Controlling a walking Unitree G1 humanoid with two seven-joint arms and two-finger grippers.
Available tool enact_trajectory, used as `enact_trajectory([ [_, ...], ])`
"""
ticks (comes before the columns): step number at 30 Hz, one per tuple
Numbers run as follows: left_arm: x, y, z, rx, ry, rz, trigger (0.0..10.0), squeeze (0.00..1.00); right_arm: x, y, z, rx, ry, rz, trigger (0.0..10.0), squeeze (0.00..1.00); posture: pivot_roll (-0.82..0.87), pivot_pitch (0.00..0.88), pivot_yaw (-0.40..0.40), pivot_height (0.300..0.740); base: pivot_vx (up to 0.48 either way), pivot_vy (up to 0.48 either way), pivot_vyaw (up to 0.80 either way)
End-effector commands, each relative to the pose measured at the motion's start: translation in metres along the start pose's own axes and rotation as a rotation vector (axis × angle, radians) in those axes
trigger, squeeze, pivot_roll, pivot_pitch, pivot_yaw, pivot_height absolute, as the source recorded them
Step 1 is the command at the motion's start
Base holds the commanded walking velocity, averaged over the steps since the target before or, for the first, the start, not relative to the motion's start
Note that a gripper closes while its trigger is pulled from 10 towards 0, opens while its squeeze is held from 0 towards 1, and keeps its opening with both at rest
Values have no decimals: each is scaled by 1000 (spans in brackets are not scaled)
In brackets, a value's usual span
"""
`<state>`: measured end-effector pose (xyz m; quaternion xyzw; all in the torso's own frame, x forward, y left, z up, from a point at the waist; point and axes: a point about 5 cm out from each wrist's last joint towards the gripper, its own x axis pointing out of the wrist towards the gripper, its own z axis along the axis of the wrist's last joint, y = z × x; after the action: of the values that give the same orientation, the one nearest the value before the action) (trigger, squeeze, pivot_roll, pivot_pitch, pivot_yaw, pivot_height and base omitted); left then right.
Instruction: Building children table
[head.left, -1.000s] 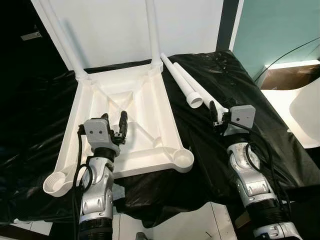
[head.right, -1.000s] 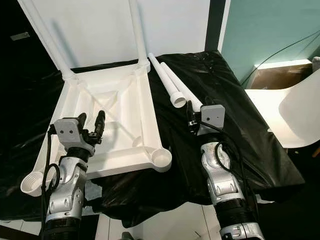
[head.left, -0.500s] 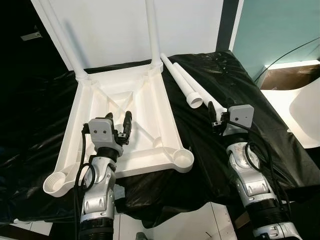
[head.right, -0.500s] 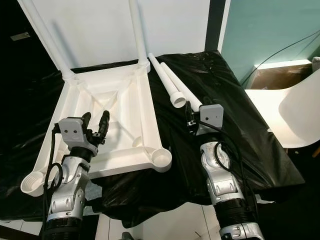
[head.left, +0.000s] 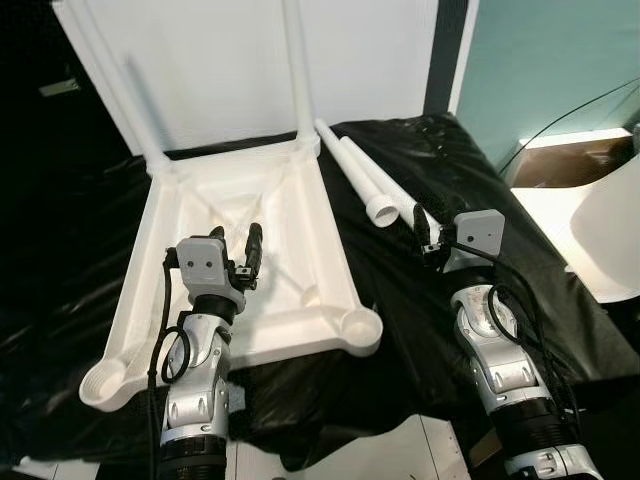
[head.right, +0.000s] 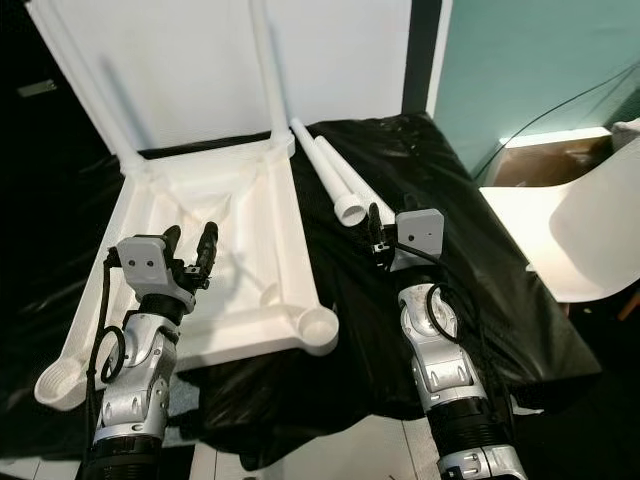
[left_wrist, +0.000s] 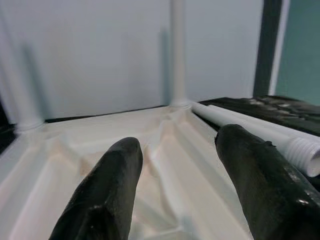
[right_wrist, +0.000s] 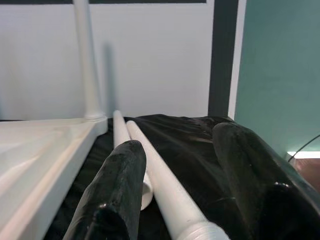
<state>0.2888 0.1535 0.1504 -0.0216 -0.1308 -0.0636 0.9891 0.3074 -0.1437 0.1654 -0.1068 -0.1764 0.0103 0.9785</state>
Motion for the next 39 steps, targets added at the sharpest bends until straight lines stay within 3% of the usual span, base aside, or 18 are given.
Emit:
enact_trajectory([
  [1,-3,6,-5,11,24,77,10000,0,0,3,-1,3,14,13,10000,0,-71,0,91,740,315,0,0],
  [9,-3,5,-6,11,26,75,10000,0,0,3,-2,2,15,14,10000,0,-71,0,89,740,302,0,0],
  [22,-5,4,-6,2,21,70,10000,0,5,8,-4,-16,51,76,10000,0,-71,0,89,740,0,0,0],
  [24,-5,4,-6,3,21,68,10000,0,10,24,-8,-106,87,303,10000,0,-72,0,91,740,0,0,0],
  [25,-5,4,-6,3,21,68,10000,0,10,24,-8,-106,87,303,10000,0,-72,0,91,740,0,0,0],
  [28,-5,3,-6,8,20,66,10000,0,11,36,-15,-267,112,514,10000,0,-67,0,88,740,0,0,0],
  [39,-9,3,-5,25,19,77,10000,0,32,26,-29,-461,188,561,10000,0,-37,0,77,740,0,0,0],
])
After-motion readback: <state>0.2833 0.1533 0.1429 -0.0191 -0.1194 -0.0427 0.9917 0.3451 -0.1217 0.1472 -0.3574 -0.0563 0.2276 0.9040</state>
